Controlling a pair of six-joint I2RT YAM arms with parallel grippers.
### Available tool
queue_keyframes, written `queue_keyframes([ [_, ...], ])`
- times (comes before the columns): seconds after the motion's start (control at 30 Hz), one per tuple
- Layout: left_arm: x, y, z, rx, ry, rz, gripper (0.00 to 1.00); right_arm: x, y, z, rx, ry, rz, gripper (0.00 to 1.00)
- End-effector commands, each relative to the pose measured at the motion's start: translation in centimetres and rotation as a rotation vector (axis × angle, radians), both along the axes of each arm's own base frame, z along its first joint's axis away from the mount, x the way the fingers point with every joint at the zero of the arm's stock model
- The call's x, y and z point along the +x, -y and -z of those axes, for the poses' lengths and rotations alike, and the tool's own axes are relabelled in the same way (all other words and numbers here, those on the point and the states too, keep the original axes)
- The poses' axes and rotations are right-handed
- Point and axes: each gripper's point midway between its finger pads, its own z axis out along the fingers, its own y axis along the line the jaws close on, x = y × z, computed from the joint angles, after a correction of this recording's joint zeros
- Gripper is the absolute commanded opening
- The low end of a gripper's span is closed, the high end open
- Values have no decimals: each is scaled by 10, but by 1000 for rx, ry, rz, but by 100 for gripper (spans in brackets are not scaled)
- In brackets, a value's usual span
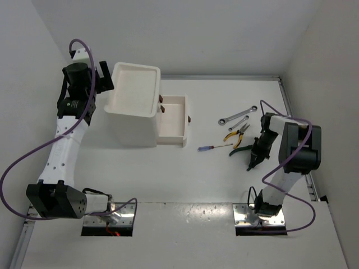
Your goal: Sort the tools into containers
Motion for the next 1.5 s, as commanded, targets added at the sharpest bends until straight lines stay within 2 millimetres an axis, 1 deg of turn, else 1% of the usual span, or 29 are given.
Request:
queue_keyframes([
  [0.0, 2, -4, -5, -4, 31, -12, 100, 20, 9, -4, -49, 64, -62, 0],
  [0.03, 0, -4, -8, -4, 40, -12, 100, 22, 11, -11, -62, 80, -108, 0],
  [0.1, 0, -2, -3, -15, 31, -5, 100, 32, 15, -28, -92, 141, -159, 0],
  [0.13, 0, -2, 2, -15, 21, -6, 100, 29, 13, -28, -87, 129, -184, 0],
  [0.17, 0, 0, 2, -18, 21, 5, 100, 38, 17, -42, -109, 188, -197, 0],
  [0.2, 1, 3, 6, -31, 14, 14, 100, 40, 16, -50, -121, 210, -224, 0],
  [0.3, 2, 5, 9, -42, 14, 21, 100, 61, 11, -81, -140, 315, -291, 0],
  [0.33, 2, 5, 9, -42, 14, 21, 100, 80, 5, -99, -149, 375, -315, 0],
  [0.37, 2, 5, 14, -42, 3, 20, 100, 87, -1, -109, -150, 396, -333, 0],
  [0.4, 1, 3, 14, -40, 3, 12, 100, 110, -5, -133, -164, 483, -346, 0],
  [0.47, 1, 3, 14, -40, 3, 12, 100, 126, -24, -142, -177, 496, -386, 0],
  [0.5, 1, 3, 14, -40, 3, 12, 100, 145, -33, -159, -179, 559, -393, 0],
  [0.53, 1, 3, 14, -40, 3, 12, 100, 153, -39, -164, -198, 574, -413, 0],
  [0.57, 1, 3, 14, -40, 3, 12, 100, 170, -57, -171, -203, 618, -455, 0],
  [0.6, 1, 3, 14, -40, 3, 12, 100, 177, -65, -176, -210, 635, -474, 0],
  [0.67, 1, 3, 18, -40, -6, 11, 100, 192, -82, -181, -202, 664, -517, 0],
  [0.7, 1, 3, 18, -40, -6, 11, 100, 204, -100, -182, -191, 681, -549, 0],
  [0.77, 1, 1, 18, -37, -6, 1, 100, 214, -116, -181, -192, 693, -592, 0],
  [0.8, 3, 1, 22, -37, -16, 1, 100, 222, -132, -177, -192, 698, -622, 0],
  [0.9, 8, 5, 27, -37, -29, 10, 100, 234, -162, -176, -182, 720, -671, 0],
  [0.93, 8, 7, 27, -34, -29, 9, 100, 237, -169, -164, -178, 700, -686, 0],
  [0.97, 10, 7, 31, -34, -39, 9, 100, 241, -182, -167, -180, 720, -706, 0],
  [1.07, 12, 9, 34, -31, -49, 9, 100, 253, -200, -165, -198, 744, -730, 0],
  [1.1, 12, 10, 35, -31, -49, 9, 100, 254, -213, -167, -189, 764, -748, 0],
  [1.13, 12, 10, 35, -31, -49, 9, 100, 259, -219, -176, -195, 796, -748, 0],
  [1.2, 12, 8, 39, -28, -58, 0, 100, 260, -235, -173, -198, 809, -783, 0],
  [1.23, 12, 8, 39, -37, -56, -3, 100, 263, -240, -177, -204, 826, -785, 0],
  [1.33, 12, 8, 39, -37, -56, -3, 100, 261, -251, -164, -198, 806, -811, 0],
  [1.47, 11, 9, 43, -53, -61, -8, 100, 259, -257, -153, -191, 786, -804, 0],
])
